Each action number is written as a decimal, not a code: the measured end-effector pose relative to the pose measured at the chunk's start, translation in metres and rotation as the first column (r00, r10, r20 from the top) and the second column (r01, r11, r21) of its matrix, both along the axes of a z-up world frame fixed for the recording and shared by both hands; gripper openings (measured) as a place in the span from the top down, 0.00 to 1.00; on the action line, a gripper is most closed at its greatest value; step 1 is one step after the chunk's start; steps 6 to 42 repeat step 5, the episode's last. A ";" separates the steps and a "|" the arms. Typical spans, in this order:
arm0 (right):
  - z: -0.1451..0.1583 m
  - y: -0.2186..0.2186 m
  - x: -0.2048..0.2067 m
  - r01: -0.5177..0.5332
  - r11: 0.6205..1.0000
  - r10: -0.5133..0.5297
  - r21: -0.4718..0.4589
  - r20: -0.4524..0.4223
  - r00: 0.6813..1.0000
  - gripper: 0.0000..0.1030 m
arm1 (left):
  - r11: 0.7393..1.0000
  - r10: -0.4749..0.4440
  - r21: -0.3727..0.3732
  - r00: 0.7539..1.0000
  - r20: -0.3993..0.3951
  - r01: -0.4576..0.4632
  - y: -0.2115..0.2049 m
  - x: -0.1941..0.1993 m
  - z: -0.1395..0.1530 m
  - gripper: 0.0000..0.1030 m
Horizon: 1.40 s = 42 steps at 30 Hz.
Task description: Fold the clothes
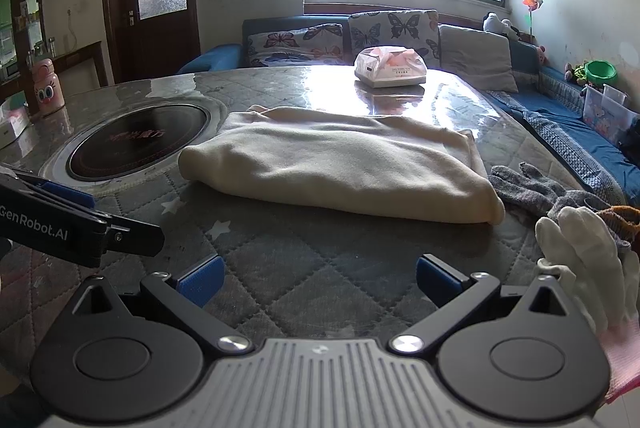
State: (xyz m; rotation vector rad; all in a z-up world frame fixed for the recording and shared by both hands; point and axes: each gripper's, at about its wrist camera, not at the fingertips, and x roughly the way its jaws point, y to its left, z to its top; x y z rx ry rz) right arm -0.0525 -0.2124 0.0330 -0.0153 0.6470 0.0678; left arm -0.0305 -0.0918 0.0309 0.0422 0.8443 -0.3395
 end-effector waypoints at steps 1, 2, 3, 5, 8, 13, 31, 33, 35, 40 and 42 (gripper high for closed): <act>0.000 0.000 0.000 0.000 1.000 0.000 0.000 0.000 1.000 0.00 | 1.000 -0.002 0.002 1.000 0.002 0.002 -0.001 0.000 0.000 0.00; 0.000 0.000 0.000 0.000 1.000 0.000 0.001 0.000 1.000 0.00 | 1.000 -0.002 0.003 1.000 0.002 0.002 -0.001 0.000 0.000 0.00; 0.000 0.000 -0.001 0.001 1.000 -0.001 0.001 0.001 1.000 0.00 | 1.000 -0.003 0.005 1.000 0.002 0.003 -0.002 0.000 0.000 0.00; 0.000 0.000 -0.002 0.003 1.000 -0.003 0.002 0.001 1.000 0.00 | 1.000 -0.004 0.009 1.000 0.003 0.004 -0.003 0.000 0.001 0.00; 0.000 0.000 -0.002 0.003 1.000 -0.003 0.002 0.001 1.000 0.00 | 1.000 -0.004 0.009 1.000 0.003 0.004 -0.003 0.000 0.001 0.00; 0.000 0.000 -0.002 0.003 1.000 -0.003 0.002 0.001 1.000 0.00 | 1.000 -0.004 0.009 1.000 0.003 0.004 -0.003 0.000 0.001 0.00; 0.000 0.000 -0.002 0.003 1.000 -0.003 0.002 0.001 1.000 0.00 | 1.000 -0.004 0.009 1.000 0.003 0.004 -0.003 0.000 0.001 0.00; 0.000 0.000 -0.002 0.003 1.000 -0.003 0.002 0.001 1.000 0.00 | 1.000 -0.004 0.009 1.000 0.003 0.004 -0.003 0.000 0.001 0.00; 0.000 0.000 -0.002 0.003 1.000 -0.003 0.002 0.001 1.000 0.00 | 1.000 -0.004 0.009 1.000 0.003 0.004 -0.003 0.000 0.001 0.00; 0.000 0.000 -0.002 0.003 1.000 -0.003 0.002 0.001 1.000 0.00 | 1.000 -0.004 0.009 1.000 0.003 0.004 -0.003 0.000 0.001 0.00; 0.000 0.000 -0.002 0.003 1.000 -0.003 0.002 0.001 1.000 0.00 | 1.000 -0.004 0.009 1.000 0.003 0.004 -0.003 0.000 0.001 0.00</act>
